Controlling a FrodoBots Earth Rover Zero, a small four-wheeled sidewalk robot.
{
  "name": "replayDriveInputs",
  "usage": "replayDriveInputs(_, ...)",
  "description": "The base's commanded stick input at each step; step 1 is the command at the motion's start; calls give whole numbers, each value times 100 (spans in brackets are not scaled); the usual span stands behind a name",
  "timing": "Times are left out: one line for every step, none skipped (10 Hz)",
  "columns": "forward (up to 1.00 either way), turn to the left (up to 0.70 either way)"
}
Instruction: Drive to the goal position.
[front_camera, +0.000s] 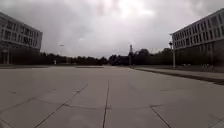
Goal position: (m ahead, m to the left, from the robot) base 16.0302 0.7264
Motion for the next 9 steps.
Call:
replayDriveInputs(4,0)
replayDriveInputs(19,0)
replayDriveInputs(43,0)
replayDriveInputs(66,0)
replayDriveInputs(70,0)
replayDriveInputs(70,0)
replayDriveInputs(70,0)
replayDriveInputs(70,0)
replayDriveInputs(70,0)
